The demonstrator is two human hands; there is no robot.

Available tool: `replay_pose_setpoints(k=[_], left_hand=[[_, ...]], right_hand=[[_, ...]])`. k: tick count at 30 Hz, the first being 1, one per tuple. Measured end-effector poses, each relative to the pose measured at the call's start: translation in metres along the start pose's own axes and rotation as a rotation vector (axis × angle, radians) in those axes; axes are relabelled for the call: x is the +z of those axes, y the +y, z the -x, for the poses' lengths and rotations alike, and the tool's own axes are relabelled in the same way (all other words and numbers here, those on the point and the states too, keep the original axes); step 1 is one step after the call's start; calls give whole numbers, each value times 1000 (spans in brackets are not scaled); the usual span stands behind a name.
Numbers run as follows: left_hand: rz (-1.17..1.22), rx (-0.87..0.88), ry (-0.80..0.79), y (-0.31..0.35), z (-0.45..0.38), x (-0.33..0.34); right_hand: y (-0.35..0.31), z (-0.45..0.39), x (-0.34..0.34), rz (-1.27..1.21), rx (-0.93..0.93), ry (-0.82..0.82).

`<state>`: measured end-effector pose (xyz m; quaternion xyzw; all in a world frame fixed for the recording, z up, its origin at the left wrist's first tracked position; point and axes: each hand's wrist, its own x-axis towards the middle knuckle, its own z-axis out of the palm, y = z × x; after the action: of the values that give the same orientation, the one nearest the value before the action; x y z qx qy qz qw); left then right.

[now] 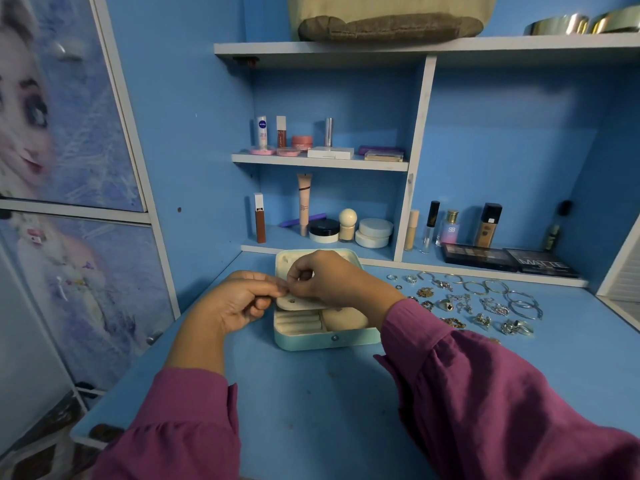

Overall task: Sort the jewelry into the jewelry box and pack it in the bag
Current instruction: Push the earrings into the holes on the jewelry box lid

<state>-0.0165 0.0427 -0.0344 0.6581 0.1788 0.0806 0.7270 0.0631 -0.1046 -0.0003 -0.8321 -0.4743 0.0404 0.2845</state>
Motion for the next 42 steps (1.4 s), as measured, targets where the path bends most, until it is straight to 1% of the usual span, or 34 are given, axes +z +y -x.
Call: replay_pose_setpoints(k=[4, 11, 17, 21, 25, 30, 33, 36, 38, 40, 42], left_hand=[[8, -3, 10, 0, 0, 1], [30, -10, 8, 0, 0, 1], [27, -18, 16, 0, -2, 1], [31, -18, 17, -1, -2, 0], [40, -12, 20, -1, -2, 1], [53, -5, 14, -1, -2, 1], [13, -4, -13, -1, -2, -2], [-27, 23, -39, 0, 2, -4], [4, 53, -52, 2, 5, -6], [53, 75, -73, 4, 6, -8], [59, 94, -81, 5, 7, -8]], right_hand=[[-5, -4, -2, 129, -16, -34], [-9, -6, -10, 164, 4, -89], [-11, -4, -10, 290, -101, -53], [-11, -6, -8, 332, -94, -64], [-10, -6, -7, 324, -97, -63], [-6, 1, -6, 265, -105, -42], [2, 5, -3, 229, -95, -10], [13, 11, -4, 36, -39, 51], [21, 16, -13, -110, 12, 101], [30, 23, -24, -231, 66, 183], [40, 31, -36, -288, 119, 295]])
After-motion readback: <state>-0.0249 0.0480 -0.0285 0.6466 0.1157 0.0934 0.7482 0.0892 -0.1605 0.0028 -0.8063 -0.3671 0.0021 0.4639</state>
